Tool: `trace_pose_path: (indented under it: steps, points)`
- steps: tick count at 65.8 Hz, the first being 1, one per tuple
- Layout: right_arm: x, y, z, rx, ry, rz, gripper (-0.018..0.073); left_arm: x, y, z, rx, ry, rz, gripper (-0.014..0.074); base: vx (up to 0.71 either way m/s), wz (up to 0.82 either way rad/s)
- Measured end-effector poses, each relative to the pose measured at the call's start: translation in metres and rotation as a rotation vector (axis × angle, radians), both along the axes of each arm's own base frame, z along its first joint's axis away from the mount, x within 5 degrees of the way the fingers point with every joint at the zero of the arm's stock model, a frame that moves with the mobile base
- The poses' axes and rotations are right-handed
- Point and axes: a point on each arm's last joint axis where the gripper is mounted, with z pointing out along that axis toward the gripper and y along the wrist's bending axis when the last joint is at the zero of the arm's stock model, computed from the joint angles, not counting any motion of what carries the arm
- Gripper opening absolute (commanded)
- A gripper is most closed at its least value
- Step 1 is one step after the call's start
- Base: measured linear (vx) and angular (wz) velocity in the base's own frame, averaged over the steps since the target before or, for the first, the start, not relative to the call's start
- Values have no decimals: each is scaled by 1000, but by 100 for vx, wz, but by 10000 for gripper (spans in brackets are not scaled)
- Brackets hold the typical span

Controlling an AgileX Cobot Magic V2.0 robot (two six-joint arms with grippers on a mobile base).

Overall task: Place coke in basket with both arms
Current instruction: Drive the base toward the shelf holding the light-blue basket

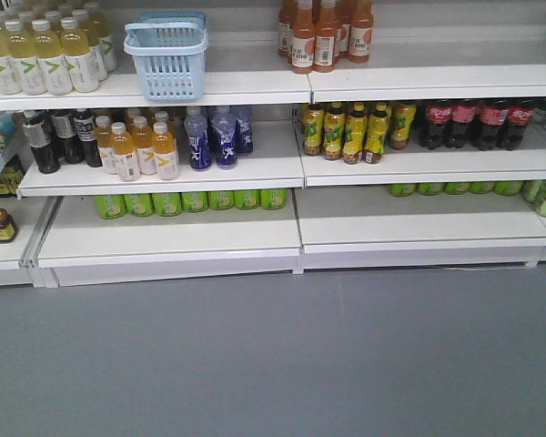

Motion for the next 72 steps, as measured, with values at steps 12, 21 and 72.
trace_pose_path:
  steps: [12,21,72]
  points:
    - [0,0,0,0,0,0,-10,0,0,0,0,0,0,-6,11,6]
    - [0,0,0,0,0,0,-10,0,0,0,0,0,0,-6,10,6]
    - [0,0,0,0,0,0,-10,0,0,0,0,0,0,-6,7,-1]
